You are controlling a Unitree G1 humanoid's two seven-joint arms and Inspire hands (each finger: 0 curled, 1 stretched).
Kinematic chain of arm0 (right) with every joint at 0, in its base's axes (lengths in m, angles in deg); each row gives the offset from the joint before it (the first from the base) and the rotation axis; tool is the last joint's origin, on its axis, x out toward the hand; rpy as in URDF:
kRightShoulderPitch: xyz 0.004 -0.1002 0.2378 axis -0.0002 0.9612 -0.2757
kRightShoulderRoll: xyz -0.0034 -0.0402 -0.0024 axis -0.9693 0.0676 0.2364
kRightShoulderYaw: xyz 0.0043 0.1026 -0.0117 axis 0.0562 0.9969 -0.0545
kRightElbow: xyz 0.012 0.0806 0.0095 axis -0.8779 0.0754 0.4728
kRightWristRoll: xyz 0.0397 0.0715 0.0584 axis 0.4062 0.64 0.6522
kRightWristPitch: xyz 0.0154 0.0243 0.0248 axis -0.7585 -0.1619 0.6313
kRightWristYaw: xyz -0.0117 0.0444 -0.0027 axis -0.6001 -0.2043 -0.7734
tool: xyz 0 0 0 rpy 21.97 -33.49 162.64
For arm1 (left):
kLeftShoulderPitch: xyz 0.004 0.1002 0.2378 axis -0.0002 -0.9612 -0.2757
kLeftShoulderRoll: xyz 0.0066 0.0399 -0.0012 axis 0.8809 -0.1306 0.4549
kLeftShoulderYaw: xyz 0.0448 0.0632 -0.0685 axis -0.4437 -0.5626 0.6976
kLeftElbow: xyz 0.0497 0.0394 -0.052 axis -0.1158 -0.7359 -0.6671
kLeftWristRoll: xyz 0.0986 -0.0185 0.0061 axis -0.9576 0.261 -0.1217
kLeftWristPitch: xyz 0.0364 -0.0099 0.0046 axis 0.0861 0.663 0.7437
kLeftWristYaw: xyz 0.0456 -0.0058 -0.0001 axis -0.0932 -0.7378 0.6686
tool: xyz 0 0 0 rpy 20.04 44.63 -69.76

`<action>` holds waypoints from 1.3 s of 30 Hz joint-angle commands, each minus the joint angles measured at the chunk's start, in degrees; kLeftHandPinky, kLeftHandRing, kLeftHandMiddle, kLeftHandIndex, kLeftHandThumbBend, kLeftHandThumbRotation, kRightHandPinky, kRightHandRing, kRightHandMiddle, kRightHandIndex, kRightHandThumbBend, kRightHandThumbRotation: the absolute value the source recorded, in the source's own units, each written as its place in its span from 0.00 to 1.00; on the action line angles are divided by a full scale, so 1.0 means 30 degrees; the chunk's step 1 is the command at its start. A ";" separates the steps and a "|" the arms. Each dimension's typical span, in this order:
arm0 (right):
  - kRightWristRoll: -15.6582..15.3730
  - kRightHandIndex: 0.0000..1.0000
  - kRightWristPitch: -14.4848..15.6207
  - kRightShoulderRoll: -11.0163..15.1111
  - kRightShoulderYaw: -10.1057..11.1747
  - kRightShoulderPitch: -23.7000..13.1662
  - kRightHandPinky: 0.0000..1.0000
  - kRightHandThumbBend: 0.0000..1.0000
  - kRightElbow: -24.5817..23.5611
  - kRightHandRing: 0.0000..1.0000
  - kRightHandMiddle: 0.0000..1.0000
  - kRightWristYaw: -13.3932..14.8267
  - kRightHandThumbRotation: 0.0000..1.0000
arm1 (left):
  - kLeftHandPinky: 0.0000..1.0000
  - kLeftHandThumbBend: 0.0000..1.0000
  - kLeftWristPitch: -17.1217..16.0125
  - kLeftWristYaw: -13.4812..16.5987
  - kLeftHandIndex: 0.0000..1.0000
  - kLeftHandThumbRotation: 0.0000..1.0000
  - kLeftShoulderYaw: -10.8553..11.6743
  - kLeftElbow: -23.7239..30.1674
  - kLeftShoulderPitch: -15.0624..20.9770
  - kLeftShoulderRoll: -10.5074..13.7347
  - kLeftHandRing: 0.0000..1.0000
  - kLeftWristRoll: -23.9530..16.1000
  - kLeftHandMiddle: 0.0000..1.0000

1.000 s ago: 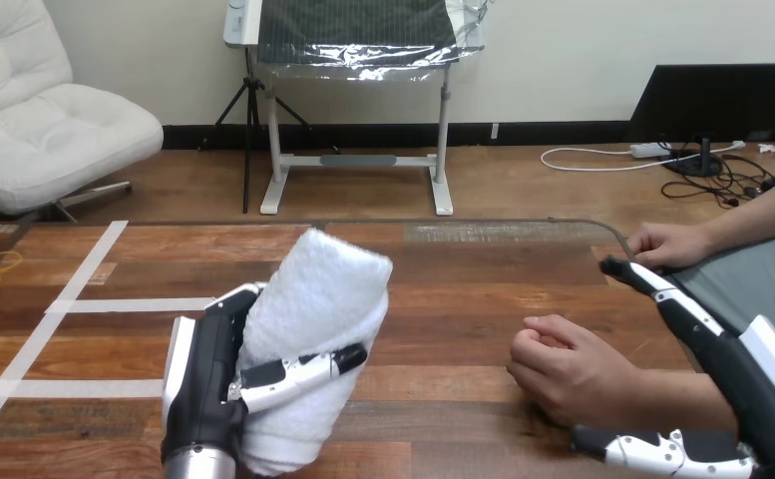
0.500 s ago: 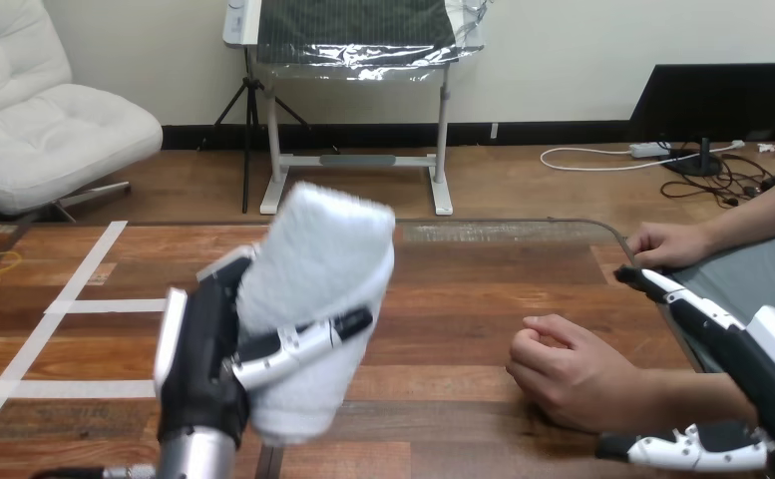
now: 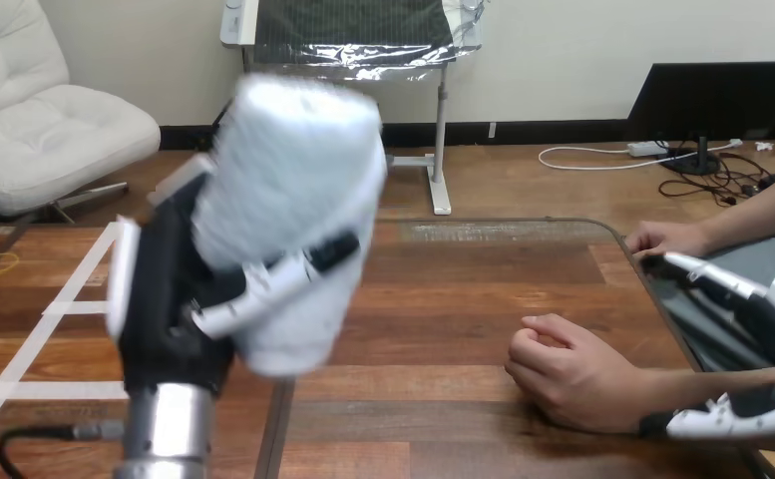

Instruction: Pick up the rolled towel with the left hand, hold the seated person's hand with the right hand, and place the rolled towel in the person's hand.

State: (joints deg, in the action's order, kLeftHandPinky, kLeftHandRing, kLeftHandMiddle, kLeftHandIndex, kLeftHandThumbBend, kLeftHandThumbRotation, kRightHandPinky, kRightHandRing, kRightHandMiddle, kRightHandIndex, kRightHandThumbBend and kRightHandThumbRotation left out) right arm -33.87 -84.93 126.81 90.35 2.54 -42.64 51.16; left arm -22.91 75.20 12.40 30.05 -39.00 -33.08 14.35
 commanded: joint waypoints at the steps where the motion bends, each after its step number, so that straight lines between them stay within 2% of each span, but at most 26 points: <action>1: -0.0233 0.90 0.0376 0.1148 0.0631 -0.1729 0.88 1.00 -0.0193 0.88 0.89 -0.0136 0.21 | 0.19 0.47 -0.0902 -0.0346 0.37 0.00 0.0560 0.1603 0.1737 -0.0514 0.25 0.0540 0.32; 5: -0.1076 0.89 0.1002 0.1781 0.0240 -0.2111 0.88 1.00 0.0019 0.88 0.88 -0.0470 0.18 | 0.18 0.47 -0.0889 -0.0751 0.37 0.00 0.0723 0.1504 0.1779 -0.0699 0.25 0.0805 0.32; 11: -0.1686 0.89 0.1322 0.2072 -0.0126 -0.2524 0.87 1.00 0.0326 0.86 0.87 -0.0795 0.16 | 0.18 0.47 -0.0870 -0.1067 0.37 0.00 0.0886 0.1412 0.1819 -0.0896 0.24 0.0978 0.32; 16: -0.1984 0.86 0.1084 0.2128 -0.0409 -0.2920 0.86 1.00 0.0903 0.85 0.86 -0.0854 0.13 | 0.18 0.46 -0.0865 -0.1228 0.37 0.00 0.0974 0.1354 0.1852 -0.0990 0.24 0.0979 0.32; 20: -0.2290 0.85 0.1423 0.2204 -0.0755 -0.3235 0.84 1.00 0.1251 0.83 0.85 -0.1086 0.11 | 0.18 0.46 -0.0888 -0.1310 0.36 0.00 0.1027 0.1301 0.1880 -0.1075 0.24 0.1021 0.32; 25: -0.2623 0.83 0.1309 0.2251 -0.1229 -0.3652 0.83 1.00 0.1972 0.82 0.83 -0.1153 0.09 | 0.18 0.47 -0.0844 -0.1390 0.36 0.00 0.1092 0.1276 0.1913 -0.1133 0.24 0.1070 0.31; 33: -0.2760 0.81 0.1418 0.2220 -0.1816 -0.4066 0.80 1.00 0.2649 0.81 0.81 -0.1347 0.08 | 0.18 0.46 -0.0789 -0.1579 0.36 0.00 0.1187 0.1269 0.1950 -0.1221 0.24 0.1265 0.31; 36: -0.2882 0.81 0.1783 0.2186 -0.2040 -0.4170 0.80 1.00 0.2715 0.81 0.81 -0.1585 0.08 | 0.17 0.45 -0.0831 -0.1656 0.36 0.00 0.1233 0.1244 0.1965 -0.1259 0.24 0.1288 0.31; 39: -0.2830 0.80 0.1633 0.2138 -0.2227 -0.4285 0.80 1.00 0.3022 0.80 0.80 -0.1570 0.08 | 0.17 0.45 -0.0824 -0.1700 0.36 0.00 0.1275 0.1250 0.1981 -0.1292 0.24 0.1273 0.31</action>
State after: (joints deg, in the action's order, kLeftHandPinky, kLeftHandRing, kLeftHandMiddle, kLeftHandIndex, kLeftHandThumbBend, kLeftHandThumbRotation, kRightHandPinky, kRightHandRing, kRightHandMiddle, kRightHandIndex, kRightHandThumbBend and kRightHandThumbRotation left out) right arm -42.57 -79.97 131.90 84.47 -5.60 -34.21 46.39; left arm -24.70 70.57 15.33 32.94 -36.37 -36.34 17.50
